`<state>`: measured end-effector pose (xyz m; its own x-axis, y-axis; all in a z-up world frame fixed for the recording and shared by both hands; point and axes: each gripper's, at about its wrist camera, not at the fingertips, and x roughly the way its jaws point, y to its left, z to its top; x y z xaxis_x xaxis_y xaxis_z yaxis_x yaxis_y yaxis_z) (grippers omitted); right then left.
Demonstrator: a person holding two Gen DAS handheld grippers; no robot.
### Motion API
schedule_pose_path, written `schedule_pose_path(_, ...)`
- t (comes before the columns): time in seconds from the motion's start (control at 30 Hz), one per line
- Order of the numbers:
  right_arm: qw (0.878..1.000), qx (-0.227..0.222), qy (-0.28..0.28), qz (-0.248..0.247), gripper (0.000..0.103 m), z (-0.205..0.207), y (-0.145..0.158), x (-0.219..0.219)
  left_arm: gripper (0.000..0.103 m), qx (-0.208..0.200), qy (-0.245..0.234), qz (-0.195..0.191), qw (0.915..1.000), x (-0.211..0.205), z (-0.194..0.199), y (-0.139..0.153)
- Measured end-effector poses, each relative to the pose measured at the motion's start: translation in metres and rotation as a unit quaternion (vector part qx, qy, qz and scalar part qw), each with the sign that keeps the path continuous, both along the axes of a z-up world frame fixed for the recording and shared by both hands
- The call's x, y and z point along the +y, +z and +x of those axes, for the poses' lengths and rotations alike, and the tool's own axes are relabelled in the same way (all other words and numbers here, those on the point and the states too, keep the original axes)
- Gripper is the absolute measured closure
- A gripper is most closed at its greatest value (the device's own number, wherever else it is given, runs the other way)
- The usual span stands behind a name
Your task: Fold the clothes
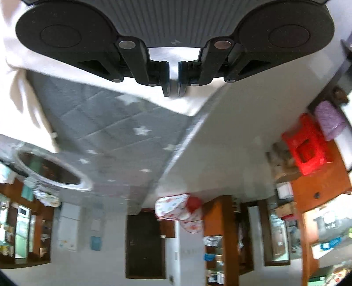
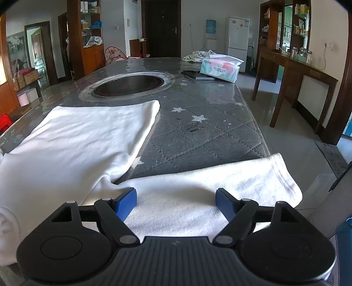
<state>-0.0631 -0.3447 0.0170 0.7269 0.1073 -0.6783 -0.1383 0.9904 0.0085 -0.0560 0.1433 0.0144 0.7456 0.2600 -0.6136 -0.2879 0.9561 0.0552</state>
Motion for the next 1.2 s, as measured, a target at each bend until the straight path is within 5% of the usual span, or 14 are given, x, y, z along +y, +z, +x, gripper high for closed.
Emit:
schedule_pose_path(0.1,1.0,0.0,0.005,-0.006,0.022,0.0,0.002,0.001,0.094,0.004,0.004,0.023,0.9997,0.003,-0.007,-0.002)
schedule_pose_path(0.2,1.0,-0.011,0.015,-0.018,0.022,-0.006,0.01,0.005,0.094,0.006,0.01,0.001,0.9999,0.007,-0.014,0.006)
schedule_pose_path(0.37,0.998,-0.029,0.053,-0.025,0.022,-0.018,0.03,0.018,0.094,-0.028,-0.075,-0.008,0.9967,-0.029,-0.034,0.031)
schedule_pose_path(0.5,0.992,-0.03,0.119,-0.027,0.023,-0.027,0.042,0.041,0.093,-0.027,-0.194,-0.05,0.9794,-0.065,-0.045,0.042)
schedule_pose_path(0.7,0.976,-0.035,0.214,-0.036,0.024,-0.04,0.042,0.088,0.093,-0.001,-0.279,-0.034,0.9596,-0.104,-0.043,0.021)
schedule_pose_path(0.87,0.963,-0.031,0.264,-0.055,0.024,-0.045,0.029,0.119,0.093,0.019,-0.305,-0.027,0.9517,-0.108,-0.06,0.003)
schedule_pose_path(1.2,0.945,0.013,0.322,-0.049,0.033,-0.063,0.01,0.137,0.093,0.056,-0.344,-0.059,0.9354,-0.101,-0.068,0.018)
